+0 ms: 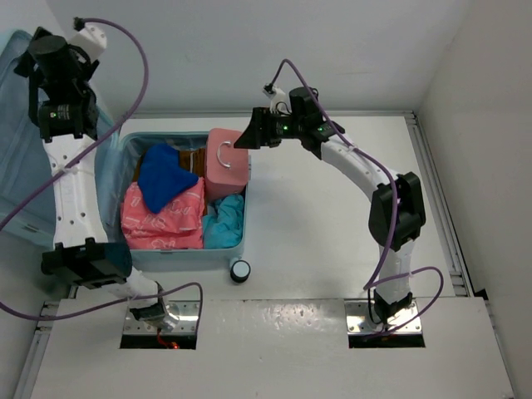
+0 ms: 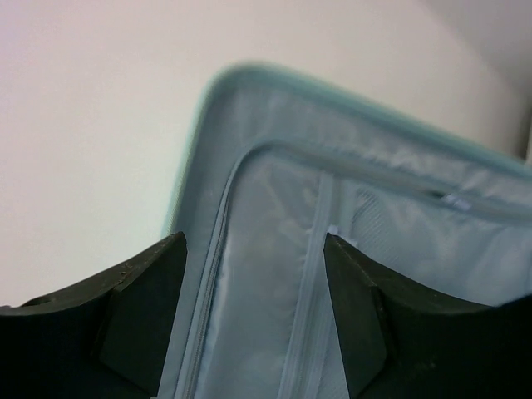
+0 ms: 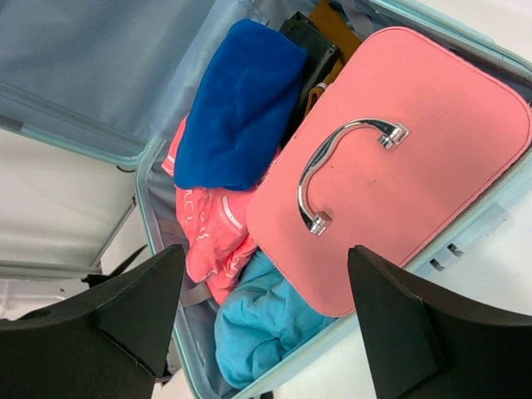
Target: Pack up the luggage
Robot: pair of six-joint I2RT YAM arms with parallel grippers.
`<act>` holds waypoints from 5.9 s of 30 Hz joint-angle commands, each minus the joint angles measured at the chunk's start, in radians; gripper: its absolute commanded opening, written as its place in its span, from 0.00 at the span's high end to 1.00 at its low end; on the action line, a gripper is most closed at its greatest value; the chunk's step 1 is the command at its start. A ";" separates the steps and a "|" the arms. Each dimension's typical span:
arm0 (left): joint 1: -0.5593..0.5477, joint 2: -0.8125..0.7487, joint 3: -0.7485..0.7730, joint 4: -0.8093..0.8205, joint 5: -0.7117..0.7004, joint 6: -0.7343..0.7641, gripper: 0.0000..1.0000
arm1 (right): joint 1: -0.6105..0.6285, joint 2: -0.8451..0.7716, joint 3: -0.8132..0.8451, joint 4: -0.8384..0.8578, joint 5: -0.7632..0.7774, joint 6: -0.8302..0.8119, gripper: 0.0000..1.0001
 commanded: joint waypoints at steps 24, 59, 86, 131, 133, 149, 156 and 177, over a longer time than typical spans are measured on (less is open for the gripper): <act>0.204 0.122 0.219 0.144 -0.203 0.188 0.20 | 0.018 -0.032 -0.009 0.006 0.002 -0.029 0.21; -1.315 0.239 0.399 0.583 -0.367 -0.032 0.00 | -0.172 -0.173 -0.286 0.002 -0.020 0.145 0.24; 0.501 -0.168 -0.532 -0.366 0.596 -0.571 0.42 | -0.066 -0.257 -0.236 -0.230 0.055 -0.277 0.81; -0.494 -0.074 -0.704 0.271 0.801 -1.098 0.21 | -0.057 -0.893 -0.814 -0.759 0.675 -0.730 0.95; -0.483 -0.090 -0.715 0.280 0.858 -1.064 0.21 | -0.149 -0.874 -0.811 -0.759 0.678 -0.745 0.96; -0.463 0.112 -0.615 0.362 0.871 -1.035 0.21 | -0.776 -0.639 -0.610 -0.709 0.597 -0.850 0.89; -0.595 0.342 -0.326 0.362 0.676 -1.070 0.23 | -0.766 -0.868 -0.716 -0.644 0.324 -0.821 0.77; -0.508 0.973 0.221 0.690 0.969 -1.354 0.36 | -0.802 -0.948 -0.684 -0.643 0.256 -0.621 0.59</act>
